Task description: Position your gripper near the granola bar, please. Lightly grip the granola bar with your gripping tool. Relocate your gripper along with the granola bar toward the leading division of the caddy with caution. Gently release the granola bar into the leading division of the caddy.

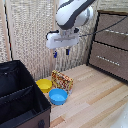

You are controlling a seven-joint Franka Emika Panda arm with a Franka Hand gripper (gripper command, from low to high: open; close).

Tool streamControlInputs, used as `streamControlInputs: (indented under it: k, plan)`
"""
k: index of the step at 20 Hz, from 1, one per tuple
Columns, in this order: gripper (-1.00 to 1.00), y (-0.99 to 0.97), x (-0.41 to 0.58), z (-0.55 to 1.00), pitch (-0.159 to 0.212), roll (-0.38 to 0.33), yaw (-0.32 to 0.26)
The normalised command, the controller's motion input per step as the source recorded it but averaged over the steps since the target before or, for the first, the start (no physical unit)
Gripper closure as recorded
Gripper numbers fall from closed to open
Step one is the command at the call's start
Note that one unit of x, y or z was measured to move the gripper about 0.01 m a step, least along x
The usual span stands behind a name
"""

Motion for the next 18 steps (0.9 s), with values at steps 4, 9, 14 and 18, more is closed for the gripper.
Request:
streamControlInputs:
  k: [4, 9, 14, 18]
  plan:
    - [-1.00, -0.02, -0.007, -0.51, 0.002, -0.024, 0.013]
    - [-1.00, -0.01, 0.000, -0.64, -0.002, -0.060, 0.000]
    - [-1.00, -0.04, -0.009, -0.62, -0.004, -0.104, 0.030]
    - [-1.00, 0.04, -0.094, -0.77, -0.003, -0.229, 0.076]
